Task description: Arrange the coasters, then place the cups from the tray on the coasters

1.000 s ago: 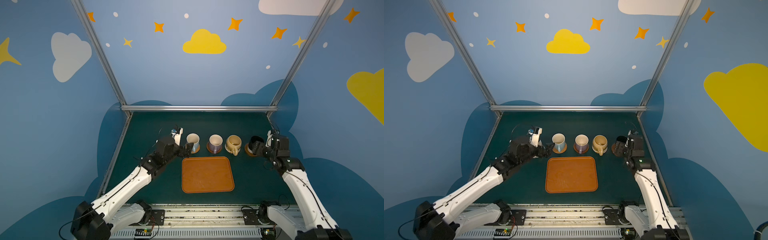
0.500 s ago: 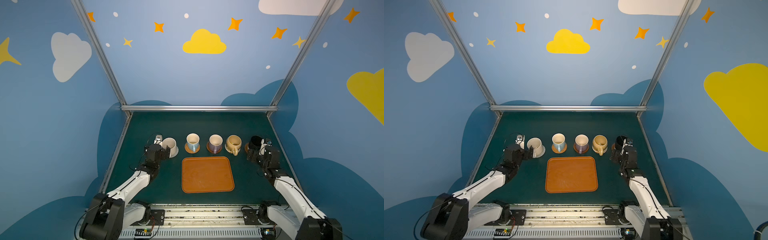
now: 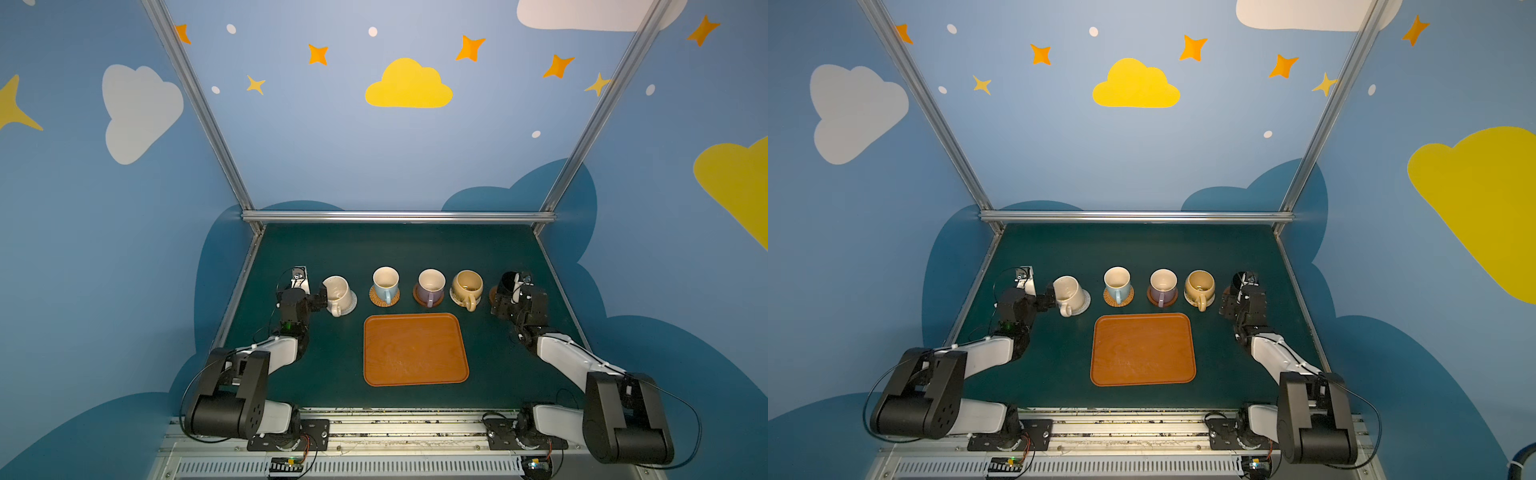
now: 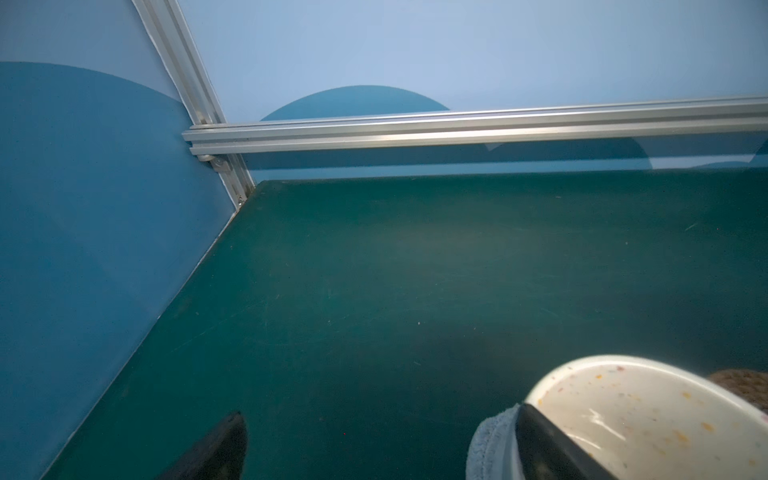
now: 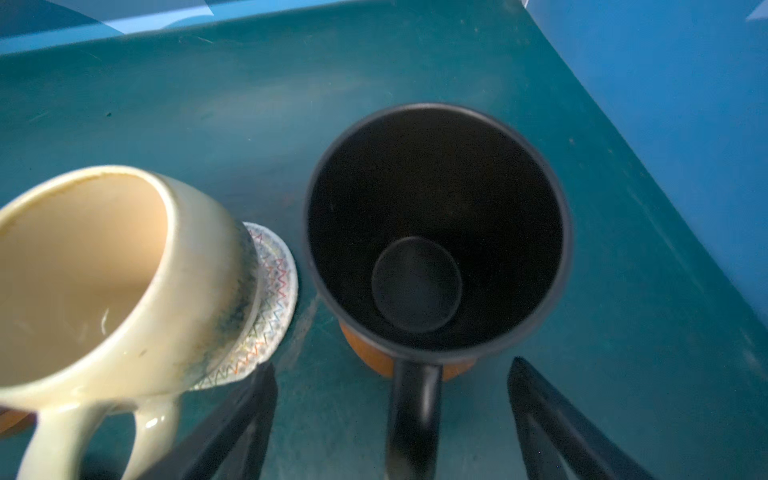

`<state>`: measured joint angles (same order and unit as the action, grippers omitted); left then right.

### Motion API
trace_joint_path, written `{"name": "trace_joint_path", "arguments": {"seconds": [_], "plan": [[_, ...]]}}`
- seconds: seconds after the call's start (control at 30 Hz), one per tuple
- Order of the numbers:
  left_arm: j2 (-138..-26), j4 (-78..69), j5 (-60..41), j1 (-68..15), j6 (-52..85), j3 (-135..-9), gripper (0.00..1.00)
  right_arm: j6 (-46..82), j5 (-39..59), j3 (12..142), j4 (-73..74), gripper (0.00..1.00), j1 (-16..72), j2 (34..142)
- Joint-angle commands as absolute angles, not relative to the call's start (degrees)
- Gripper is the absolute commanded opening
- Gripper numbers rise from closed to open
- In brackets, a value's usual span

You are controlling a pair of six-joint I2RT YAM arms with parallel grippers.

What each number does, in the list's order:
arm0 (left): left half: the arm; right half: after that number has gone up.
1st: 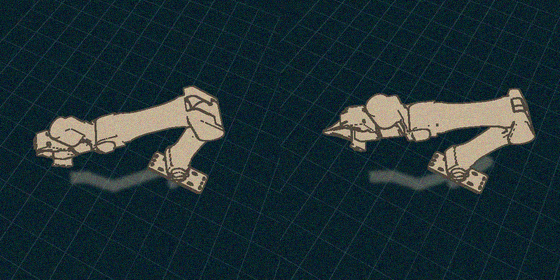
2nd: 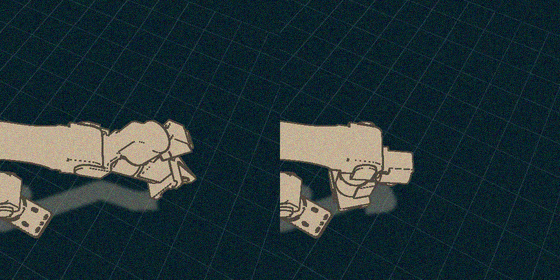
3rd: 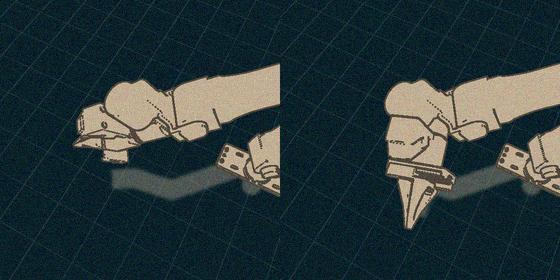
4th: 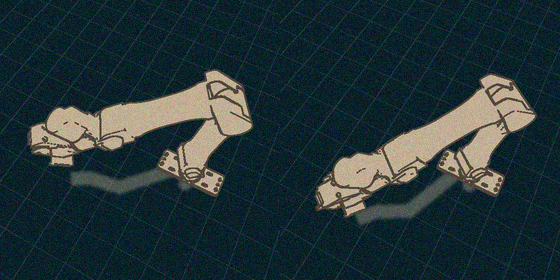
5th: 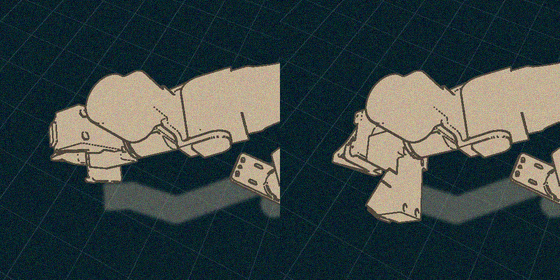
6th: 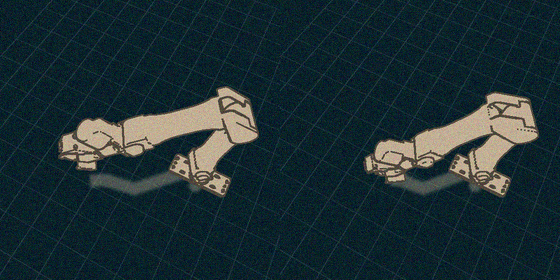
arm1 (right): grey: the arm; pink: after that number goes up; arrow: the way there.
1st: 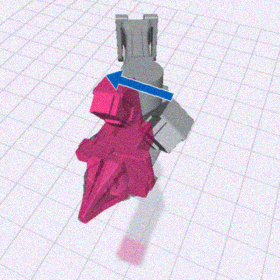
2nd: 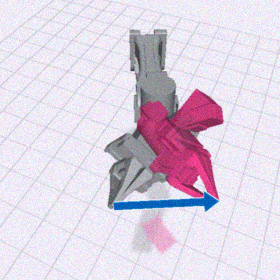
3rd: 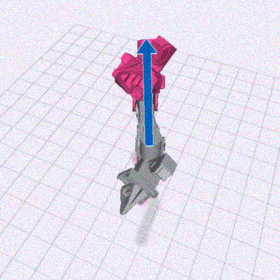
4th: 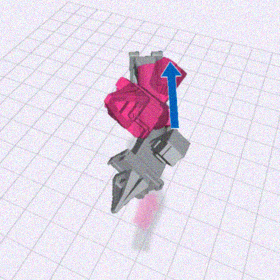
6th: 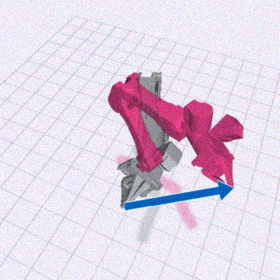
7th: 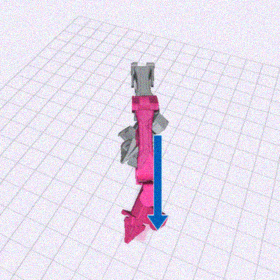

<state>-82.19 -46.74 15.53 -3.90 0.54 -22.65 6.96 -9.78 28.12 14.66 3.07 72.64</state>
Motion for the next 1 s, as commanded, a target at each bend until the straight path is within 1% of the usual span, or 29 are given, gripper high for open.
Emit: {"name": "trace_joint_path", "arguments": {"seconds": [0.0,0.07,0.17,0.23,0.3,0.53,0.8,0.83,0.9,0.97], "plan": [[-87.1,-51.43,13.79,-3.63,-0.1,-20.06,1.0,5.16,-9.03,29.09,19.75,0.87,2.64,74.31],[-88.66,-52.59,13.1,-3.65,-0.53,-20.38,1.0,5.96,-8.43,30.78,19.11,0.87,2.3,76.58],[-88.11,-48.61,11.71,-2.91,0.1,-21.94,1.0,5.89,-7.63,31.55,21.23,0.87,2.46,80.23],[-88.31,-47.75,10.61,-2.22,0.61,-22.48,1.0,6.75,-9.5,31.64,22.08,0.87,2.78,81.51],[-88.28,-47.59,10.2,-1.85,0.85,-22.5,1.0,6.57,-9.39,31.78,22.67,0.88,2.72,82.54],[-88.25,-46.69,9.32,-1.22,1.41,-22.94,1.0,6.85,-8.9,32.06,22.26,0.9,2.52,82.58],[-88.15,-46.78,9.23,-1.2,1.41,-22.87,1.0,6.72,-8.88,32.0,22.32,0.9,2.61,82.59],[-88.15,-46.83,9.23,-1.22,1.41,-22.9,1.0,6.63,-8.38,32.11,22.22,0.9,2.5,82.82],[-88.16,-46.8,9.23,-1.19,1.41,-22.85,1.0,4.59,-3.51,31.36,24.61,0.9,1.58,83.73],[-88.15,-46.81,9.23,-1.16,1.4,-22.85,1.0,4.99,-3.4,31.61,23.75,0.9,1.75,83.55]]}}
